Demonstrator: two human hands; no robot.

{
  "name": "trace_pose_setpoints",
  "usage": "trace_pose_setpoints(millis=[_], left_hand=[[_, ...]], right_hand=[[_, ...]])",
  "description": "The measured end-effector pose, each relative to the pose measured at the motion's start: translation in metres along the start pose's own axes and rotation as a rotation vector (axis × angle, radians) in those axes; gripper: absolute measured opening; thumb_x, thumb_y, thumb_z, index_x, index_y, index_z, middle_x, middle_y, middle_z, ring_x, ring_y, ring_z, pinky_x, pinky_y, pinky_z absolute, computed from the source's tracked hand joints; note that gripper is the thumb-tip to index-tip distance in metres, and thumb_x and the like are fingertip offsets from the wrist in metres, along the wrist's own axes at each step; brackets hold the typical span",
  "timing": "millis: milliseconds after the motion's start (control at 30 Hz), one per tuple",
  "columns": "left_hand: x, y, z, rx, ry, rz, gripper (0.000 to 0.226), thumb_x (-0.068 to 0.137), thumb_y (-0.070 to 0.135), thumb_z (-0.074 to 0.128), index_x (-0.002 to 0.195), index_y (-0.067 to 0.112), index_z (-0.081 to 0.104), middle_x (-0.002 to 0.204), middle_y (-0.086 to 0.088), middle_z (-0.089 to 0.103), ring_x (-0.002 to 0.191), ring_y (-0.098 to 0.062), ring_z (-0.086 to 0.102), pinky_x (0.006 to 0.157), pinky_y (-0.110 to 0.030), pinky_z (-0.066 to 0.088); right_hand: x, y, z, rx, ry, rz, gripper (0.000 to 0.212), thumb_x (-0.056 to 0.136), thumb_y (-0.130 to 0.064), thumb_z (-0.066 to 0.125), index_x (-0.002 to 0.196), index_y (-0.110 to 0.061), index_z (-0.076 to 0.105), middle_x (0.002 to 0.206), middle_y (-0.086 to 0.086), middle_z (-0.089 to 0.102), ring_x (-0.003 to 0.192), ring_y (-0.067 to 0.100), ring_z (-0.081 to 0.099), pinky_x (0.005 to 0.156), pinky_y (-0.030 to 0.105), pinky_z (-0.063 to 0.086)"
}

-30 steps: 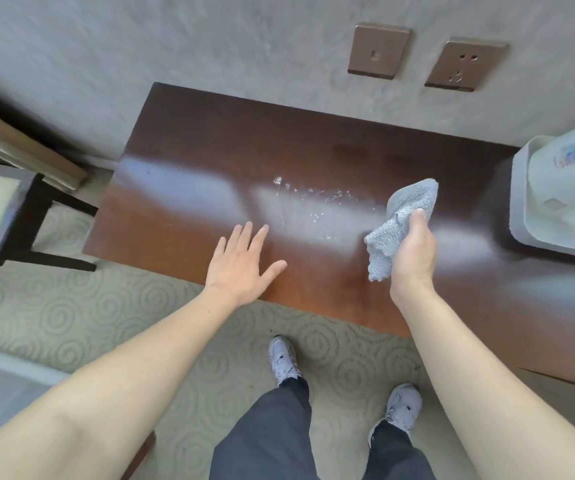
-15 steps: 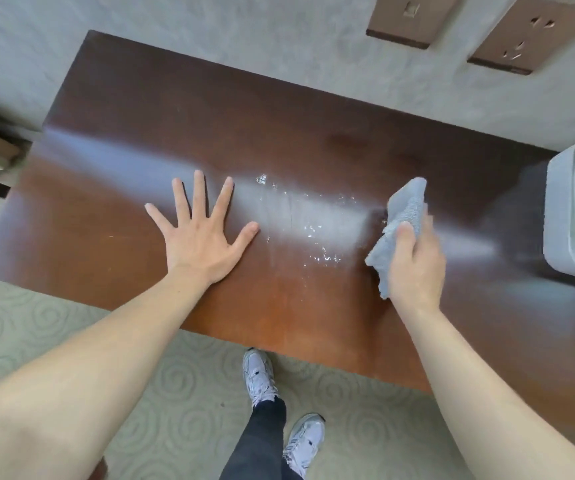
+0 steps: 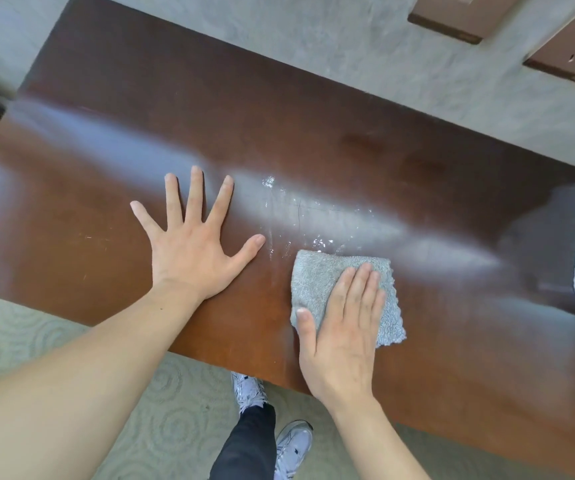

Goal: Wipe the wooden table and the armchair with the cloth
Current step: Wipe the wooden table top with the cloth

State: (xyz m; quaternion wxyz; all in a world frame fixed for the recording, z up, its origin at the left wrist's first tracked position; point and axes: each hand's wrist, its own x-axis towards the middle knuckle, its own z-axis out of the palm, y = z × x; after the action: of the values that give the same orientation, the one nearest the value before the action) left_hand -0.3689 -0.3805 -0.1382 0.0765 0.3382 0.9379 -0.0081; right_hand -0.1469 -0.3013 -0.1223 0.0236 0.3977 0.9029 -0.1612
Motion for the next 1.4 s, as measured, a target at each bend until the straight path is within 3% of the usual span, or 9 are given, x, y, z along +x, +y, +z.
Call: trace_pose_setpoints(millis=[300,433,733,900,1067,1200,1400], left_hand=[[0.000,0.000,-0.003,0.014,-0.017,-0.002,0.090,0.085,0.087,0.008,0.160,0.037,0.007,0.169,-0.003,0.005,0.155,-0.037,-0.001,0.109,-0.080,0.006],[0.000,0.000,-0.004,0.012,-0.020,0.003,0.090,0.085,0.086,0.007,0.160,0.037,0.007,0.169,-0.004,0.006,0.155,-0.037,0.000,0.109,-0.080,0.006],[0.000,0.001,-0.003,0.009,-0.006,0.002,0.088,0.087,0.085,0.009,0.160,0.036,0.010,0.169,-0.005,0.008,0.154,-0.037,0.001,0.109,-0.080,0.007],[-0.001,0.001,-0.004,0.006,-0.001,-0.005,0.088,0.086,0.085,0.007,0.160,0.037,0.009,0.170,-0.004,0.006,0.155,-0.036,-0.001,0.110,-0.079,0.006],[-0.002,0.002,-0.005,-0.020,-0.012,-0.005,0.084,0.089,0.081,0.004,0.159,0.037,0.010,0.169,-0.004,0.007,0.155,-0.035,-0.001,0.111,-0.079,0.006],[-0.001,0.000,-0.005,-0.030,-0.004,-0.003,0.079,0.093,0.077,0.003,0.159,0.036,0.013,0.169,-0.005,0.009,0.155,-0.035,0.000,0.111,-0.079,0.006],[-0.001,0.000,-0.006,-0.030,-0.021,0.003,0.078,0.094,0.075,0.006,0.159,0.034,0.017,0.169,-0.007,0.012,0.155,-0.036,0.002,0.111,-0.079,0.006]], right_hand=[[0.061,0.003,-0.002,-0.134,0.002,0.020,0.089,0.099,-0.066,0.016,0.158,-0.004,-0.008,0.165,0.019,-0.013,0.153,0.028,-0.019,0.125,0.046,-0.005],[0.110,0.008,-0.012,-0.128,0.025,0.033,0.090,0.098,-0.065,0.021,0.158,-0.003,-0.004,0.166,0.019,-0.010,0.154,0.029,-0.013,0.125,0.044,-0.005],[0.216,0.014,-0.034,-0.100,0.040,0.035,0.070,0.105,-0.052,0.018,0.160,-0.010,0.002,0.168,0.015,-0.003,0.155,0.028,-0.006,0.126,0.042,-0.002],[0.186,0.011,-0.030,-0.061,0.065,-0.004,0.060,0.108,-0.038,0.024,0.160,-0.011,0.010,0.168,0.014,0.004,0.155,0.031,-0.001,0.126,0.043,0.000],[0.095,0.004,-0.014,-0.044,0.035,-0.016,0.064,0.106,-0.039,0.027,0.160,-0.010,0.008,0.167,0.017,0.002,0.155,0.033,-0.002,0.126,0.045,0.002],[0.039,0.002,-0.005,-0.098,0.033,-0.011,0.064,0.105,-0.039,0.025,0.159,-0.006,0.016,0.165,0.021,0.012,0.154,0.036,0.007,0.126,0.047,0.011],[0.109,0.024,-0.018,-0.089,0.087,0.142,0.064,0.106,-0.033,0.028,0.157,0.002,0.013,0.163,0.029,0.009,0.153,0.040,0.005,0.125,0.045,0.002]])
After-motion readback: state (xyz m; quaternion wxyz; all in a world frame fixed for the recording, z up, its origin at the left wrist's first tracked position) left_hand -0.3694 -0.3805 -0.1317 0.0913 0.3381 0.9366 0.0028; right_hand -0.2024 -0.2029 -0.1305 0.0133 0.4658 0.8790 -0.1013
